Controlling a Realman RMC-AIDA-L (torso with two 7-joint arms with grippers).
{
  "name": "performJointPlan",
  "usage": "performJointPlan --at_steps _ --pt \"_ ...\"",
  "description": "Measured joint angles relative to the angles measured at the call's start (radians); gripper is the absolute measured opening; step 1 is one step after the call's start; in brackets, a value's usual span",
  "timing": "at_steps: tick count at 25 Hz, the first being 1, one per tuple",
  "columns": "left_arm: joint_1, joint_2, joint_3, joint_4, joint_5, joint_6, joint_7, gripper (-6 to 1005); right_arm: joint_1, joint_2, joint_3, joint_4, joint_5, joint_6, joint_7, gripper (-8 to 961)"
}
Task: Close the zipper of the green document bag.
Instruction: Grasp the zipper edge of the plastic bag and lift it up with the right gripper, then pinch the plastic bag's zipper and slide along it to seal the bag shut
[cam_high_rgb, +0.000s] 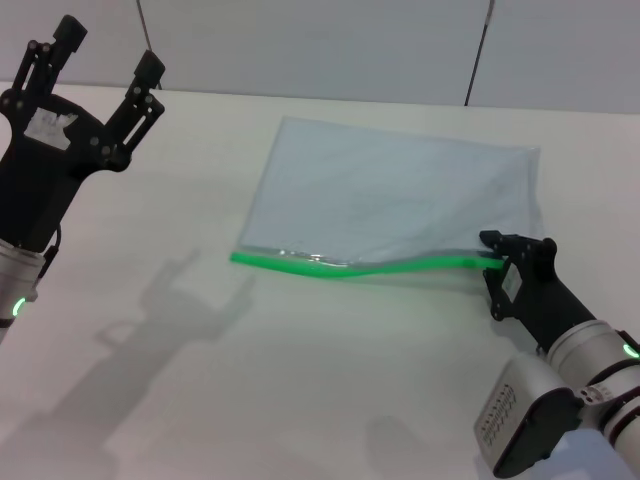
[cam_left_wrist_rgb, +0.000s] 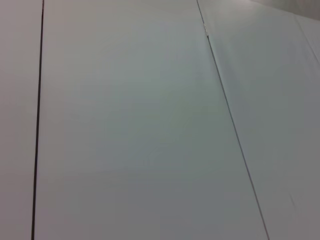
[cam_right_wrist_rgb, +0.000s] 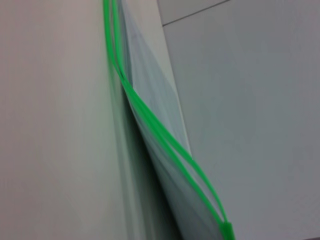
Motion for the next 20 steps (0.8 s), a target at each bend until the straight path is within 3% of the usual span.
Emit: performJointPlan --at_steps 8,13,20 --pt "-0.007 0.000 0.010 0.000 0.008 -0.042 0.004 828 0.006 -0.001 0.000 -0.035 -0.021 -0.011 0.000 70" --pt "-0.026 0.000 0.015 0.005 0.035 -0.141 0.013 827 0.025 -0.002 0.000 -0.055 -0.028 -0.012 0.005 53" --pt "-0.086 0.000 0.015 0.028 0.185 -0.338 0.082 827 0.068 -0.004 0.000 -0.080 -0.028 -0.010 0.009 48"
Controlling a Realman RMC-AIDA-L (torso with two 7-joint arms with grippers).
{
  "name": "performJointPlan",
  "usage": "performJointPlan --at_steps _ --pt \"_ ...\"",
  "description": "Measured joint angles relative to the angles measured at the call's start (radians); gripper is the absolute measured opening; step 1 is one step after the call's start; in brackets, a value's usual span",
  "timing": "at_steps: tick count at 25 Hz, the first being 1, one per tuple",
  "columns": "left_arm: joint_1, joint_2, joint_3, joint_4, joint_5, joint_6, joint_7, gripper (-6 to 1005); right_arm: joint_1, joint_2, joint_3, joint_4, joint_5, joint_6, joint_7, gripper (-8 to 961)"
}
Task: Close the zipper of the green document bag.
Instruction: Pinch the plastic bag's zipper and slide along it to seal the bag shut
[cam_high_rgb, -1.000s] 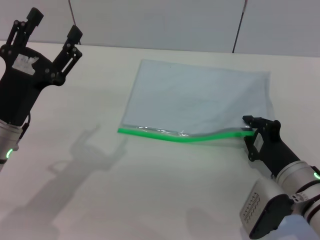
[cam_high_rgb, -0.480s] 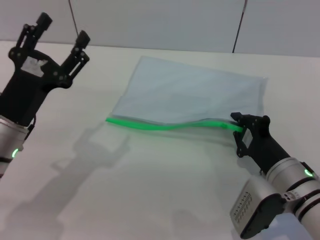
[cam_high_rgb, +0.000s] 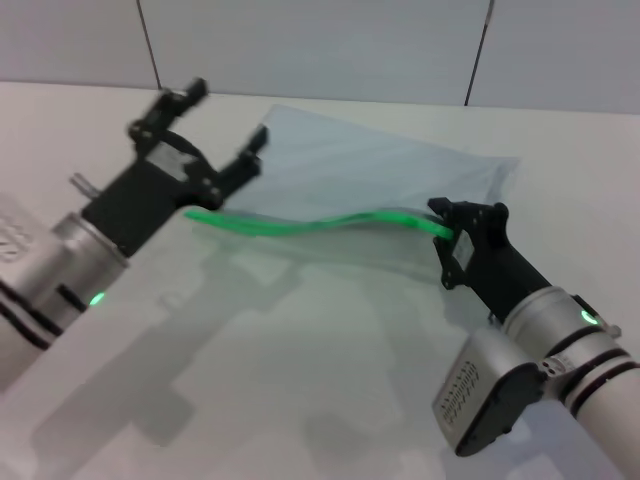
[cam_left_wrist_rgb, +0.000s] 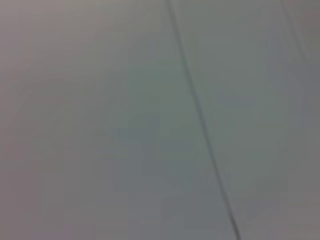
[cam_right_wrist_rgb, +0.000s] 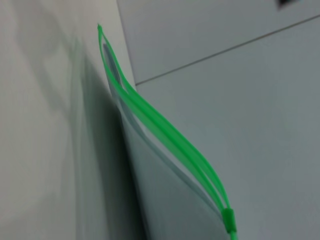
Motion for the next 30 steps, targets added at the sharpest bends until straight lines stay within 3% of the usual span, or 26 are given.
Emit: performJointPlan --at_steps 9,14,23,30 --pt "-0.051 -0.009 0.025 -0.013 0.200 -0.115 0.220 827 0.026 0.000 0.000 -0.022 -0.063 0.007 0.007 47" --pt "-0.061 -0.011 0.064 -0.021 0.205 -0.125 0.312 827 0.027 0.000 0.000 -0.029 -0.080 0.008 0.008 48" --pt "-0.080 -0.013 0.060 -0.068 0.201 -0.129 0.578 826 0.027 0.002 0.000 -0.039 -0.125 0.008 0.019 49" --pt "-0.084 -0.013 0.055 -0.076 0.197 -0.128 0.679 826 0.027 0.002 0.000 -0.048 -0.152 0.008 0.021 50"
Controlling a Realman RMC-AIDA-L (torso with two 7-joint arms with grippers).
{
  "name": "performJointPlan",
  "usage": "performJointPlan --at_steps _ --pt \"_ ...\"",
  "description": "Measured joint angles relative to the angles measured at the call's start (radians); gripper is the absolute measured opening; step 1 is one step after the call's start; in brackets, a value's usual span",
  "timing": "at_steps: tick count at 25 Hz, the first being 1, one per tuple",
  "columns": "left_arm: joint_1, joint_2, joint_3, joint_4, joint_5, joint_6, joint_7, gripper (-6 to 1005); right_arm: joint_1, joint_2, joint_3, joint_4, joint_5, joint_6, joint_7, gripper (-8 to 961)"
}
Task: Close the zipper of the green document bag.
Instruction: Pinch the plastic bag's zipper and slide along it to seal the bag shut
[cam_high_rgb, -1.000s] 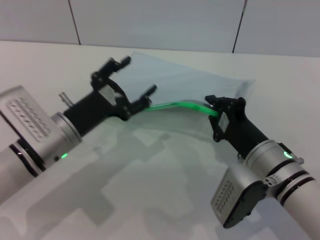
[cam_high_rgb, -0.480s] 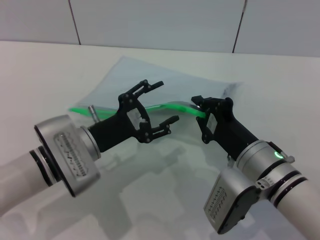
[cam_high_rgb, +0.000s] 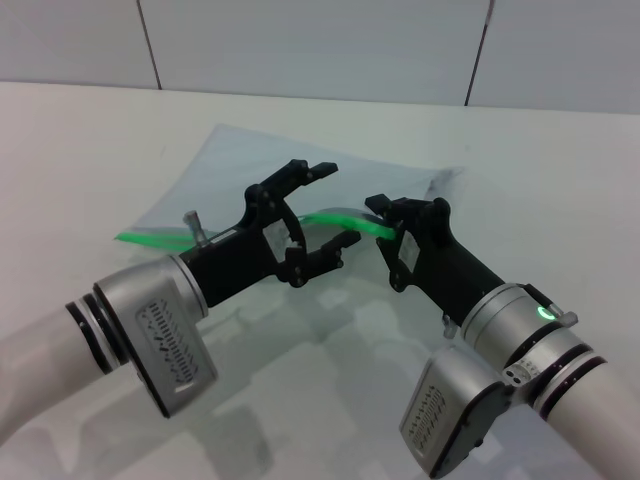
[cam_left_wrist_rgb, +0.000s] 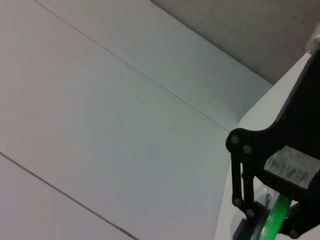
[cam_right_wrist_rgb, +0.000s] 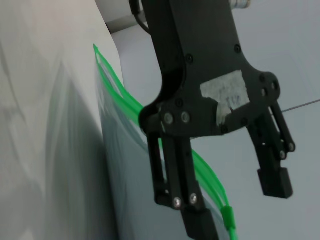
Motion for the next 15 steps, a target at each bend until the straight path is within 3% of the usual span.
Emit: performJointPlan --at_steps 14,15 --pt "-0.008 -0.003 0.005 -0.012 0.005 0.011 0.087 762 0.000 0.000 0.000 0.000 -0.001 -0.001 0.000 52" --pt "-0.008 -0.003 0.004 -0.012 0.005 0.009 0.090 717 0.000 0.000 0.000 0.000 -0.001 -0.001 0.000 52"
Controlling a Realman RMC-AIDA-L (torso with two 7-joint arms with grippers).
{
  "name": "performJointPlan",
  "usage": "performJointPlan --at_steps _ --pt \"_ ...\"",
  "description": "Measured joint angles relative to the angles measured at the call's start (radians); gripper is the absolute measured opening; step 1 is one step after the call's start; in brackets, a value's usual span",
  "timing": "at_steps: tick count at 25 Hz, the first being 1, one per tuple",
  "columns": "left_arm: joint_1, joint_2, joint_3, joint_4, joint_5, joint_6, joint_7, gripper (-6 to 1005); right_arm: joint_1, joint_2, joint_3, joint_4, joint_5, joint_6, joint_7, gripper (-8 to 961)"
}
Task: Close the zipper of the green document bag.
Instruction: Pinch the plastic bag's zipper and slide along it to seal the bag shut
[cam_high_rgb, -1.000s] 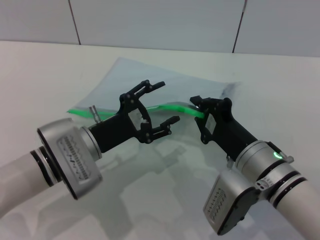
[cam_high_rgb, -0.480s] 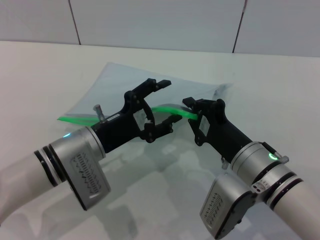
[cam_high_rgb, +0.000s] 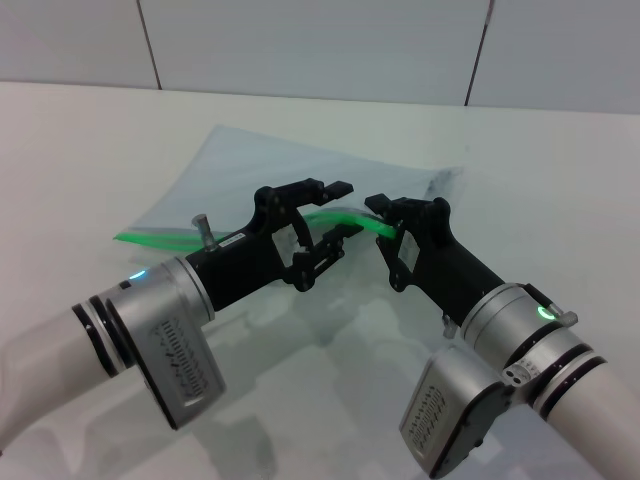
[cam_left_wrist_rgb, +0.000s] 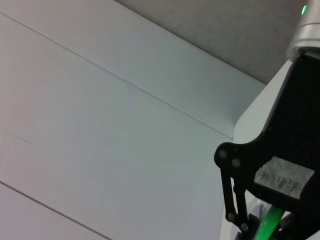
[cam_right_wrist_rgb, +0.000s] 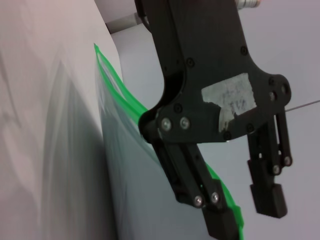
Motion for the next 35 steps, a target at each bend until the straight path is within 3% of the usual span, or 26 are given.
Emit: performJointPlan --at_steps 9,12,35 --pt "0.001 0.001 0.002 0.000 0.002 -0.005 0.015 294 0.001 0.000 0.000 0.000 -0.005 -0.001 -0.004 53" --pt "0.001 0.002 0.004 0.000 0.003 -0.005 0.015 213 0.002 0.001 0.000 0.000 -0.026 -0.001 -0.003 54" --pt "-0.001 0.001 0.006 0.000 0.019 -0.008 0.041 116 0.002 0.002 0.000 0.000 -0.029 0.002 -0.007 57"
